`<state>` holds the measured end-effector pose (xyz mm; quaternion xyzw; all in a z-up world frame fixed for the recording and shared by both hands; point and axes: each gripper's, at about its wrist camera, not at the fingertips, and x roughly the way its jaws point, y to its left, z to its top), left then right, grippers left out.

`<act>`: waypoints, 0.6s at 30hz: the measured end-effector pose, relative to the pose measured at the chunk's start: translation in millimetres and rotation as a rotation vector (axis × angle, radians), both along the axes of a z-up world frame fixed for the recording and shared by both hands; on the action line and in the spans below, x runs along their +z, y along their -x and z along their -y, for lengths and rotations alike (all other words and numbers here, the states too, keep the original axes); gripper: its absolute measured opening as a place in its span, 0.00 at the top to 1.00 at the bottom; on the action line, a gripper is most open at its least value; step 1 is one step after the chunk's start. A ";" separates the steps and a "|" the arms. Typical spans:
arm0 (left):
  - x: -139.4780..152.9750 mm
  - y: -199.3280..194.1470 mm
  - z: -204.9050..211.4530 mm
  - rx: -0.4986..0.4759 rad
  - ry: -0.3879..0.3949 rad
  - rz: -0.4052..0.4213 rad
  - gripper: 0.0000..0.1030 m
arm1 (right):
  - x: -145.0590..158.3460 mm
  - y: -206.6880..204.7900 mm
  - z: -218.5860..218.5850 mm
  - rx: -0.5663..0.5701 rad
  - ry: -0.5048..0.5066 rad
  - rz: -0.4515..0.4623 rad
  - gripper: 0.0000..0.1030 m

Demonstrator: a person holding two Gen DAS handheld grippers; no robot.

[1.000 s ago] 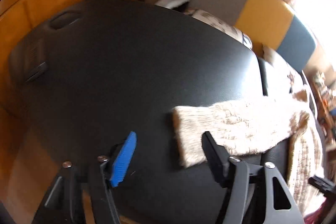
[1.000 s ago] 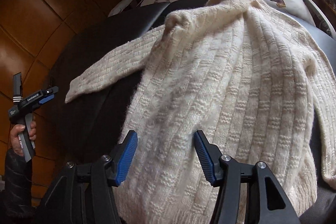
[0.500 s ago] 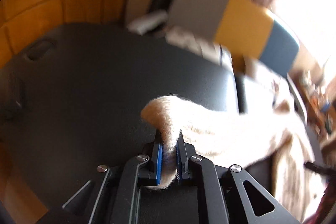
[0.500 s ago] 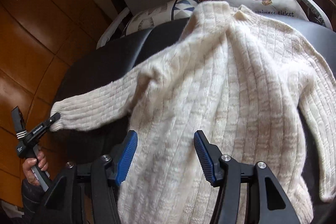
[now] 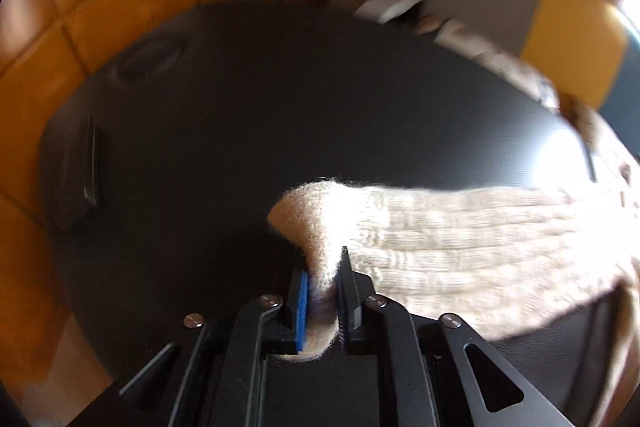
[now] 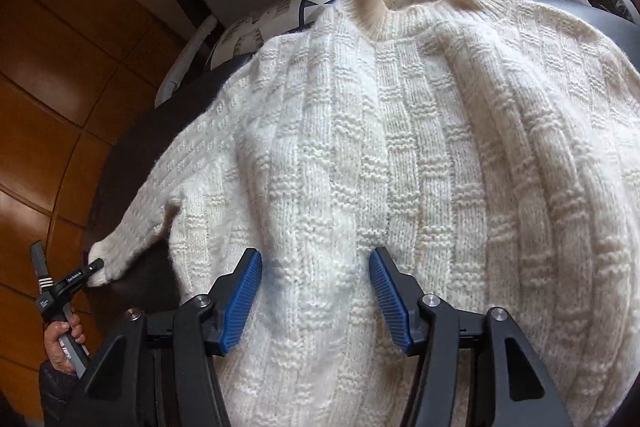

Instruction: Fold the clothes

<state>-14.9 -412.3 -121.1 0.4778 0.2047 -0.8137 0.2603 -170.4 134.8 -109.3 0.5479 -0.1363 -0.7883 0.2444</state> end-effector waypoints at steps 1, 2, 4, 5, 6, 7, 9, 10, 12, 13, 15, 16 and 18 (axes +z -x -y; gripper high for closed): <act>-1.5 -2.8 6.9 0.028 -0.042 -0.009 0.81 | 0.0 0.0 -0.8 0.004 0.002 0.000 0.44; 1.8 -8.5 12.5 0.065 -0.079 -0.032 0.77 | -0.1 -0.1 -2.0 0.006 0.008 0.000 0.44; 17.1 -25.8 18.4 0.145 -0.099 -0.101 0.67 | -0.7 -0.2 -5.2 0.004 0.025 0.001 0.44; 25.5 -35.5 18.2 0.179 -0.100 -0.134 0.59 | -0.8 -0.4 -6.4 0.000 0.032 0.001 0.44; 34.3 -45.7 16.4 0.211 -0.098 -0.166 0.56 | -0.6 -0.6 -7.2 -0.002 0.035 0.001 0.44; 42.2 -55.7 9.8 0.212 -0.129 -0.219 0.54 | 0.2 -1.0 -7.7 -0.003 0.034 0.001 0.44; 52.3 -68.9 -18.0 0.139 -0.221 -0.312 0.51 | 3.4 -2.5 -8.2 -0.005 0.021 0.005 0.44; 52.2 -68.4 -41.6 0.063 -0.257 -0.315 0.48 | 6.9 -5.2 -10.0 -0.015 0.017 0.005 0.44; 51.9 -67.5 -88.8 -0.090 -0.327 -0.319 0.48 | 16.4 -14.4 -16.4 -0.031 0.022 -0.010 0.44; 51.8 -67.1 -112.4 -0.167 -0.362 -0.320 0.48 | 22.2 -22.0 -20.9 -0.030 0.024 -0.027 0.44; 39.4 -60.3 -170.6 -0.311 -0.422 -0.276 0.48 | 32.9 -38.2 -31.0 -0.027 0.018 -0.059 0.44; 31.5 -56.3 -200.1 -0.378 -0.451 -0.245 0.48 | 36.6 -48.1 -37.5 -0.021 0.004 -0.070 0.44; 19.9 -58.9 -259.6 -0.497 -0.492 -0.194 0.48 | 42.2 -69.7 -57.5 -0.022 -0.017 -0.084 0.44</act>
